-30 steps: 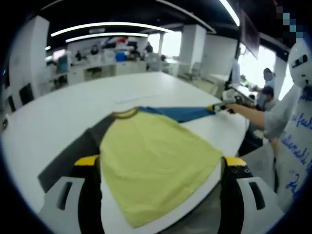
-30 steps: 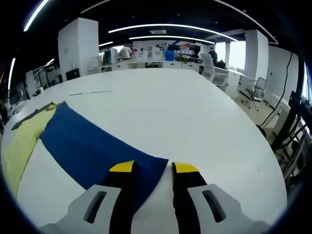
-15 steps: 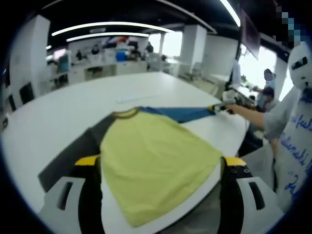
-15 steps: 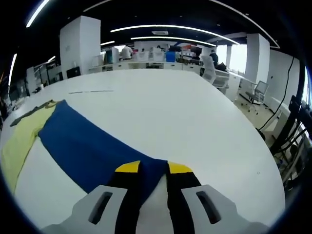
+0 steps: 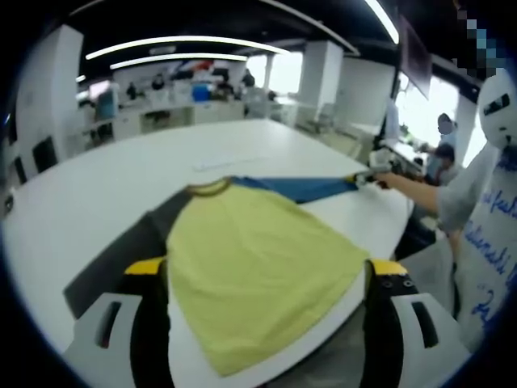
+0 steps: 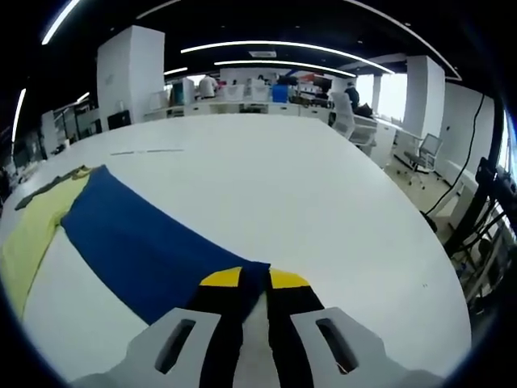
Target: Fold the garment on the visible template until the final outline fits inside the template.
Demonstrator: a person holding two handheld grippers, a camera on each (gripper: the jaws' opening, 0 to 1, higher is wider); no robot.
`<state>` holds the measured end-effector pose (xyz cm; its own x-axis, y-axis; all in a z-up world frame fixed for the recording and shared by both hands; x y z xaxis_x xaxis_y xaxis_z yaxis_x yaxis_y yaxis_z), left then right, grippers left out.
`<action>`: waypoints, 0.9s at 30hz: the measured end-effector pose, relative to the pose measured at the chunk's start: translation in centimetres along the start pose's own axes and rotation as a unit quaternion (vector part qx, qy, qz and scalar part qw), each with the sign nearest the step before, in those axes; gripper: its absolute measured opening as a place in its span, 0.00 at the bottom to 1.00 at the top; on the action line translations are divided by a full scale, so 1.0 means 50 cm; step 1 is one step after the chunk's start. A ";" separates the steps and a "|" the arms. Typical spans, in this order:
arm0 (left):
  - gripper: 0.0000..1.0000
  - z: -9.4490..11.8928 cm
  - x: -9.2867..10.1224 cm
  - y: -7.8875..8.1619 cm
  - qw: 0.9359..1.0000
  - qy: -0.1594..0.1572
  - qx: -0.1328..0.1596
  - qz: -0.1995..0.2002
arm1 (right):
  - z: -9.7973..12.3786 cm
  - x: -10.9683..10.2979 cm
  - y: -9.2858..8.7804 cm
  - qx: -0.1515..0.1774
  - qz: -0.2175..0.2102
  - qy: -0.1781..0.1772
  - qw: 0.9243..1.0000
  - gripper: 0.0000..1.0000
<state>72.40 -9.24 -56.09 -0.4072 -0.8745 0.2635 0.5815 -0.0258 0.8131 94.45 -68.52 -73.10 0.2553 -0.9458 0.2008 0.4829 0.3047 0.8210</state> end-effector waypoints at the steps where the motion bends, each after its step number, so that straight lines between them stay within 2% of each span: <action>1: 0.96 0.000 0.000 0.000 1.000 -0.001 0.000 0.001 | 0.000 -0.004 0.002 0.000 0.000 0.001 1.000 0.07; 4: 0.96 0.002 -0.001 -0.001 1.000 -0.001 0.001 0.003 | 0.001 -0.012 0.004 0.000 0.001 0.006 1.000 0.03; 17: 0.97 0.002 -0.002 0.000 1.000 -0.001 0.006 0.003 | 0.013 -0.008 0.012 -0.005 0.002 0.006 1.000 0.02; 27: 1.00 0.006 0.003 -0.001 1.000 -0.005 0.007 0.000 | 0.021 -0.007 0.035 0.003 -0.005 0.012 1.000 0.02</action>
<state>72.09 -9.20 -55.94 -0.4136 -0.8699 0.2687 0.5714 -0.0183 0.8205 94.32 -67.76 -71.17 0.2712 -0.9455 0.1803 0.4805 0.2953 0.8258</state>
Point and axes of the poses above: the point that each gripper's makers call its tool centre point, and the gripper's own axes: z roughly backward along the fingers, x roughly to its right, y roughly out of its top, the point moved 9 cm from there along z, roughly backward along the fingers, and after that the axes turned 10 degrees about z, right-handed, at the moved point
